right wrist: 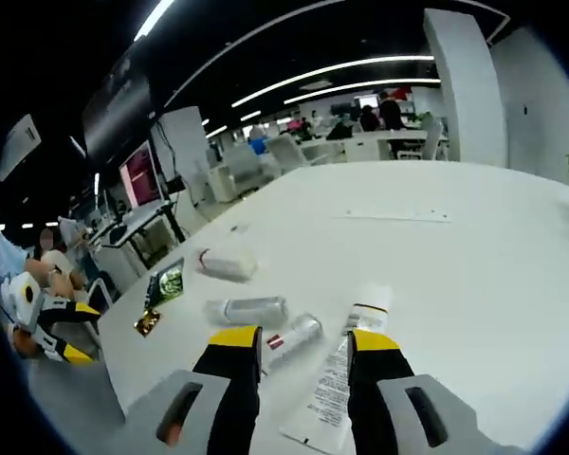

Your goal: Arrange the skincare products in the storage area until every visible bottle or jar stands upright without overlapping.

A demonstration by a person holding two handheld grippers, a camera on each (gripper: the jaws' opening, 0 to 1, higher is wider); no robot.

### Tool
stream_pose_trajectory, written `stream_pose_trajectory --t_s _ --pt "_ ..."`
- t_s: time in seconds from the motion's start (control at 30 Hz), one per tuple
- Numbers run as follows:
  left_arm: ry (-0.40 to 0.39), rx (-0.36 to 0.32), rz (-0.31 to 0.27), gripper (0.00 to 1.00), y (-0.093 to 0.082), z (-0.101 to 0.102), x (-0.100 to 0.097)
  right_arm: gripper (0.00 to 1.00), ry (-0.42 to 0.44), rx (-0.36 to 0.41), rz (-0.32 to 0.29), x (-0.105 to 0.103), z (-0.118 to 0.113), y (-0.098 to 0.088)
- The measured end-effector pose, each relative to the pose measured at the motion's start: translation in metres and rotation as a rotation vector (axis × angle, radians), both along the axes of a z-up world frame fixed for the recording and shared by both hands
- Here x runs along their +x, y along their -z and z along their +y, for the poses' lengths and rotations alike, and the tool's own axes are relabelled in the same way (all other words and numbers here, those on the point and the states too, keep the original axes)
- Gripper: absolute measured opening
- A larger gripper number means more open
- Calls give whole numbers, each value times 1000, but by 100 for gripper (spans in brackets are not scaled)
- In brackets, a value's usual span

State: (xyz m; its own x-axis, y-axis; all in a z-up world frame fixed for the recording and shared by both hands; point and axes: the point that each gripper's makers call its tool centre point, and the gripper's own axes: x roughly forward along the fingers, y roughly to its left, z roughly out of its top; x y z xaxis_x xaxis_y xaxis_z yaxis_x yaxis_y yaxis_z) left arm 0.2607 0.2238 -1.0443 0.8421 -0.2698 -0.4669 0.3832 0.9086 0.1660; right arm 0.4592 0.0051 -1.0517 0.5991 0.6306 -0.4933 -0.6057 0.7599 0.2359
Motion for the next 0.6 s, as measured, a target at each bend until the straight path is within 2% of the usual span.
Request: stream_pose_trajectory --t_s 0.1,0.17,0.37,0.5,0.6 --pt "-7 -6 2 50 0 1 0 45 10 -33 47 2 -3 13" --pt "-7 -5 2 50 0 1 0 50 15 -67 62 3 -6 21" --pt "-4 -1 -2 50 0 2 0 58 19 -94 104 3 -6 39" --pt "-8 -1 -1 51 0 2 0 57 34 -99 131 4 -6 48" --pt "-16 29 -31 59 -3 6 3 58 32 -119 140 3 -5 53"
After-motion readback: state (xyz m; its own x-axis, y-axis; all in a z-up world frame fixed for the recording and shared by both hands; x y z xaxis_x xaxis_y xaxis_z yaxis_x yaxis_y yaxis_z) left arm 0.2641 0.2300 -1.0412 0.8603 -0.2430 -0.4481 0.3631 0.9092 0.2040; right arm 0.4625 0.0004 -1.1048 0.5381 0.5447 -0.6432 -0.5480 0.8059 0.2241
